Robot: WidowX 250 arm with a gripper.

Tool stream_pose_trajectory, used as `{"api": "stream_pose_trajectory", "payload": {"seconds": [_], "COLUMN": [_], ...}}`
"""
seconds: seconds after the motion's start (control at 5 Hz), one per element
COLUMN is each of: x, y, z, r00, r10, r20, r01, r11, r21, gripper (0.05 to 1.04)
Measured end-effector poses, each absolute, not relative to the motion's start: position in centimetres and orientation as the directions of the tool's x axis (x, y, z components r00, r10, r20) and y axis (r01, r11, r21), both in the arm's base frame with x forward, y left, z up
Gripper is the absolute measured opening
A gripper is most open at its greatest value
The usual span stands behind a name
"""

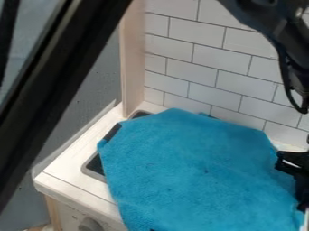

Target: Fold the cloth from right to left

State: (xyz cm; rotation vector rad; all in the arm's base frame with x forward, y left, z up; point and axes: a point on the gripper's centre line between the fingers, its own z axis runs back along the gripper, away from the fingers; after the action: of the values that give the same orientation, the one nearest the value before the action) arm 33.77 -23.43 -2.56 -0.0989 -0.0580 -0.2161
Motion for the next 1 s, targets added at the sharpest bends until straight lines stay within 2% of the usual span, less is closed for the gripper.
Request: {"api": "stream_pose_trajectory", "payload": {"seconds": [0.4,0.6,1.0], "x": [32.9,32.4,33.0], "y": [-21.8,-21.5,-20.3], "z": [-2.0,-1.0,1.7], "r00": [0.98,0.979,0.979], "r10": [-0.192,-0.2,-0.168], "r20": [0.051,0.048,0.114], "r01": [0.195,0.204,0.182], "r11": [0.979,0.976,0.976], "r21": [-0.065,-0.08,-0.124], "gripper": [0.05,0.05,0.05]}}
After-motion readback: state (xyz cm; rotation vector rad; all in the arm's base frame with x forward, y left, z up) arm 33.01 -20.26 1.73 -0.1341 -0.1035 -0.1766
